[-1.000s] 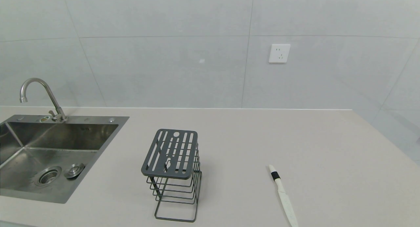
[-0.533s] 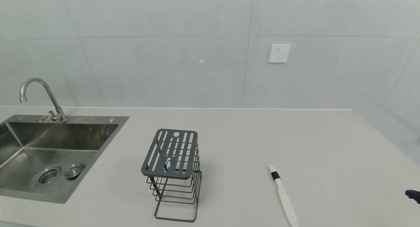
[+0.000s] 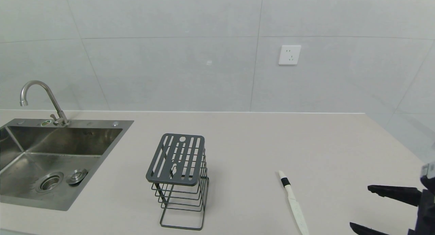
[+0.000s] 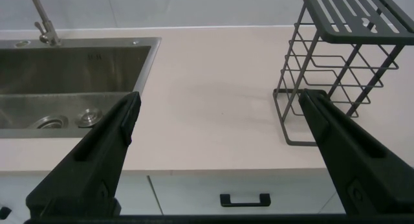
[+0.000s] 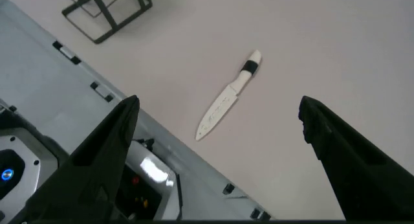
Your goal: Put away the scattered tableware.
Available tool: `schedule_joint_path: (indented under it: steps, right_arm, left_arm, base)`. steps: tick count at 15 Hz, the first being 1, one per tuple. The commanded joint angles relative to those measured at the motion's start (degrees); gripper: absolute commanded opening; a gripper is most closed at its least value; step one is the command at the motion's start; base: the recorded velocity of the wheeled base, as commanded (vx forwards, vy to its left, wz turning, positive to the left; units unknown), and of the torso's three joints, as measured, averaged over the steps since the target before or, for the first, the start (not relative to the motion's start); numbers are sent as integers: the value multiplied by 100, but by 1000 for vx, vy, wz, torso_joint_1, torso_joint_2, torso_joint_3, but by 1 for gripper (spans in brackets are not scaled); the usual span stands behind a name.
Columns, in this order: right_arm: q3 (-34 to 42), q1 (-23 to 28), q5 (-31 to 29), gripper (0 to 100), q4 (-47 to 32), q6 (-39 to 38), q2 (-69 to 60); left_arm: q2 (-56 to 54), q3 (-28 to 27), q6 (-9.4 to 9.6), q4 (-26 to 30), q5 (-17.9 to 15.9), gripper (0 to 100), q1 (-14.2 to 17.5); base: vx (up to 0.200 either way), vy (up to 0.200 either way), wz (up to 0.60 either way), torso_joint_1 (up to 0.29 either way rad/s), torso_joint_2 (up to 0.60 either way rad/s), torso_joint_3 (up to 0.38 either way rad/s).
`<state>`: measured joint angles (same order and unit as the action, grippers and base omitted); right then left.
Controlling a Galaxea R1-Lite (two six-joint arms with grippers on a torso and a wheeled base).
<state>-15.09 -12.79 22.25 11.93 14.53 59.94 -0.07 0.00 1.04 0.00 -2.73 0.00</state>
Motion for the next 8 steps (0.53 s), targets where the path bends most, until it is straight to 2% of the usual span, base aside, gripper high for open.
schedule_joint_path:
  steps: [1, 5, 8]
  right_arm:
    - [-925, -294, -89, 100, 2, -56, 1222]
    - [-890, -391, -124, 100, 11, -117, 2232]
    - [-1022, -576, -414, 100, 19, -416, 2865]
  left_arm:
    - [7, 0, -7, 0, 1, 100, 0]
    - [7, 0, -16, 0, 1, 100, 0]
    - [7, 0, -7, 0, 1, 100, 0]
  base:
    - [0, 0, 0, 0, 0, 0]
    - [0, 0, 0, 0, 0, 0]
    - [0, 0, 0, 0, 0, 0]
